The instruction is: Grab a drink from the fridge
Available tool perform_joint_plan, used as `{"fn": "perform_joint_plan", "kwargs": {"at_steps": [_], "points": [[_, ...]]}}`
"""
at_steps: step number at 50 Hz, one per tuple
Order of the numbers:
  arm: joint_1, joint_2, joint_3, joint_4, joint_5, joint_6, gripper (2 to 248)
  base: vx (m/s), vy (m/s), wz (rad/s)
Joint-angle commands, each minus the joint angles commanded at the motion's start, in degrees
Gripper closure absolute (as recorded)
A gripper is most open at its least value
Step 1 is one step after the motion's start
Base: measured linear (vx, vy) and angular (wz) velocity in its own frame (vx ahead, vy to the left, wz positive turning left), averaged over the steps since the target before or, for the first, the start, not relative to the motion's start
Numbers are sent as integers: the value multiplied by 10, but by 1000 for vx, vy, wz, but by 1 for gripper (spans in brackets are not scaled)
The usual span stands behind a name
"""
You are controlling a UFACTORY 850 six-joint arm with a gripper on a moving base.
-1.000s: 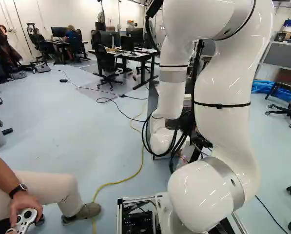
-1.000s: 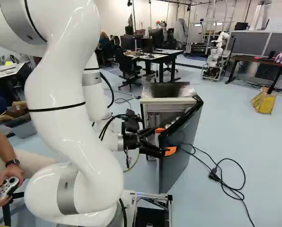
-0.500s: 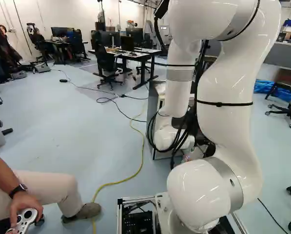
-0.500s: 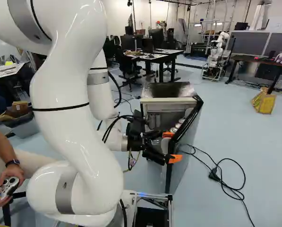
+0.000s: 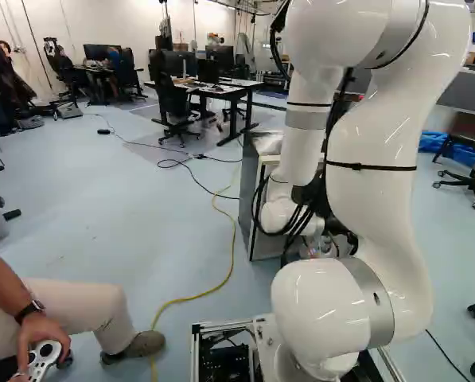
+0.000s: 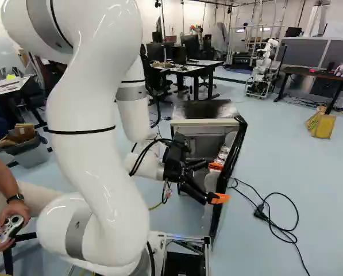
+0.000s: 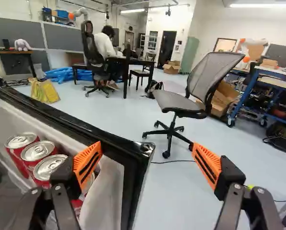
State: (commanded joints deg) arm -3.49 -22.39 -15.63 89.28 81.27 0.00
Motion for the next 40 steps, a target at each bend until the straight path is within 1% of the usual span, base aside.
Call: {"fn": "perform_joint_plan", "kwargs": {"at_steps": [17,40], "points": [[-57,-14,-37,0,0,0,3,0,0,0],[-128,-36,-92,0,0,0,3,0,0,0]]}}
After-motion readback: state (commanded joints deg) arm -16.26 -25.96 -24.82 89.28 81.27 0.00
